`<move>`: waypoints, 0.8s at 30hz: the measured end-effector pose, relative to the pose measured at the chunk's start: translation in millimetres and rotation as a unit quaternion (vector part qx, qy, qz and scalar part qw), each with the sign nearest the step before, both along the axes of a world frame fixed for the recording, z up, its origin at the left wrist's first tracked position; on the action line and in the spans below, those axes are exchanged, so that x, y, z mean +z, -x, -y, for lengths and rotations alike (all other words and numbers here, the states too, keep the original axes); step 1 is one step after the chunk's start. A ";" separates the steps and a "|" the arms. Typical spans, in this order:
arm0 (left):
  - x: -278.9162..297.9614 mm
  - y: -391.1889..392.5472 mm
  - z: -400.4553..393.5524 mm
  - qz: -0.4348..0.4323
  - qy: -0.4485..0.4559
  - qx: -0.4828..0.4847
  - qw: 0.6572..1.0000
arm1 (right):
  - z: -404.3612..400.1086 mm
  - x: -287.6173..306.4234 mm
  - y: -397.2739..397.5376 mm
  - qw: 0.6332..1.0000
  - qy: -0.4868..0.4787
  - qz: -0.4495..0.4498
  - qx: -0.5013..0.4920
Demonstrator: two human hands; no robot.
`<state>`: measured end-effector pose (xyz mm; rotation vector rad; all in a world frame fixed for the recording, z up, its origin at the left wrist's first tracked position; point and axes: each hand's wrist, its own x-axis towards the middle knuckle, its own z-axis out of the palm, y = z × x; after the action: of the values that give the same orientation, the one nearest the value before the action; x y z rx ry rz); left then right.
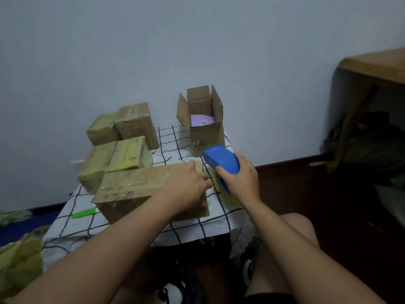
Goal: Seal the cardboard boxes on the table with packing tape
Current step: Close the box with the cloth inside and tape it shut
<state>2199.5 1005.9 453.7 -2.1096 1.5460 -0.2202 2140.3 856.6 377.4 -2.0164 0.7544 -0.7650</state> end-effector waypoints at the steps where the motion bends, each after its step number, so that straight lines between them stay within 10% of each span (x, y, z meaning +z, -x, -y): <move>1: -2.5 -0.1 -1.2 -0.007 0.011 0.004 1.000 | -1.5 -0.3 1.4 1.000 0.002 0.002 -0.003; 19: -40.6 6.7 -29.3 -0.108 0.278 0.097 0.949 | -1.6 -9.2 1.9 1.000 0.010 0.017 0.001; 24: -28.2 -0.5 -31.6 -0.303 0.514 0.139 0.790 | -0.2 -10.9 0.2 1.000 0.011 0.012 0.002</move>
<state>2200.0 1037.6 425.5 -3.5277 1.5676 -0.3554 2140.1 856.8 366.6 -2.0249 0.7294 -0.7974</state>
